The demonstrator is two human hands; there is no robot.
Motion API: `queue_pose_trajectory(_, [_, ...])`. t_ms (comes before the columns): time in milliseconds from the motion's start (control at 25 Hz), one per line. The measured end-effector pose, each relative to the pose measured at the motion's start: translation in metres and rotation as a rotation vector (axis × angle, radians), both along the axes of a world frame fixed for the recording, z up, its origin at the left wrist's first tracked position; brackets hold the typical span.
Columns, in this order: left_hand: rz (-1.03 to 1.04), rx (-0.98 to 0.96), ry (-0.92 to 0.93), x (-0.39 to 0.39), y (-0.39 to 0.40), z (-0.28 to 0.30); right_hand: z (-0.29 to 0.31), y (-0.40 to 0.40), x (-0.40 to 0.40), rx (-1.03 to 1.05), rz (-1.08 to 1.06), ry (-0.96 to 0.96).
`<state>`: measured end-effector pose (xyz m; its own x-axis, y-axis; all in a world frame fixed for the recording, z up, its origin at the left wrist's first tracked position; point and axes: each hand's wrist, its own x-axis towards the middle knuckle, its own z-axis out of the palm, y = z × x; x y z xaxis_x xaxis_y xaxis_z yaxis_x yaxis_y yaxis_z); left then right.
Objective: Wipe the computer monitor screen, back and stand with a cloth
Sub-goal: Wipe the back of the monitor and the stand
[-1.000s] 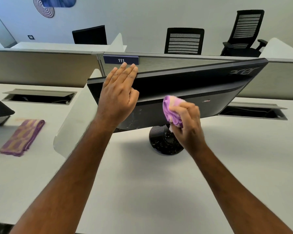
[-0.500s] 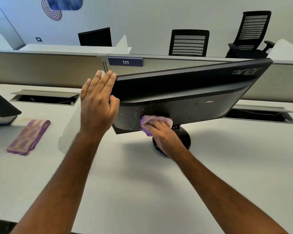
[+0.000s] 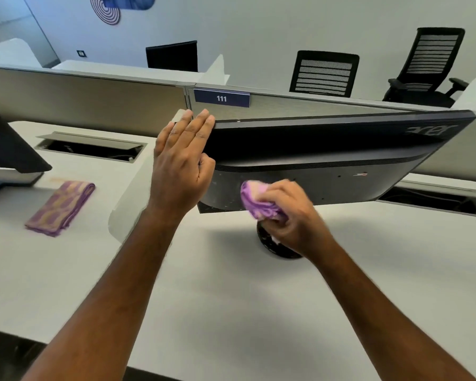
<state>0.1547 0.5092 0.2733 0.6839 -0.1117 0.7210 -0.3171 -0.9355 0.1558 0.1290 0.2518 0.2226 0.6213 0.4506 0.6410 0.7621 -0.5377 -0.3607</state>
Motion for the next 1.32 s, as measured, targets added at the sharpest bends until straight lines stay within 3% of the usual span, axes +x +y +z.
queue_pose_trajectory(120, [-0.051,-0.054,0.001,0.000,0.007,-0.005,0.019,0.007,-0.008,0.071,-0.147,-0.275])
queue_pose_trajectory(440, [-0.050,-0.117,0.026,-0.002,0.005,-0.006,-0.062,0.044,0.029,-0.391,-0.059,-0.019])
queue_pose_trajectory(680, [-0.047,-0.127,0.065,-0.008,0.004,-0.006,-0.113,0.031,0.029,-0.485,-0.135,0.259])
queue_pose_trajectory(800, [-0.062,-0.137,0.069,-0.007,0.005,-0.004,-0.094,0.009,0.012,-0.281,-0.142,0.175])
queue_pose_trajectory(920, [-0.055,-0.138,0.060,-0.006,0.005,-0.003,-0.030,0.006,-0.007,0.041,-0.133,-0.127])
queue_pose_trajectory(1000, [-0.055,-0.150,0.068,-0.007,0.003,-0.004,-0.004,0.016,-0.008,0.085,-0.168,-0.253])
queue_pose_trajectory(1120, [-0.073,-0.167,0.084,-0.010,0.002,-0.004,-0.009,0.043,0.008,-0.066,-0.175,-0.230])
queue_pose_trajectory(1320, [-0.091,-0.199,0.117,-0.011,0.005,-0.001,-0.085,0.055,0.025,-0.409,-0.143,-0.084])
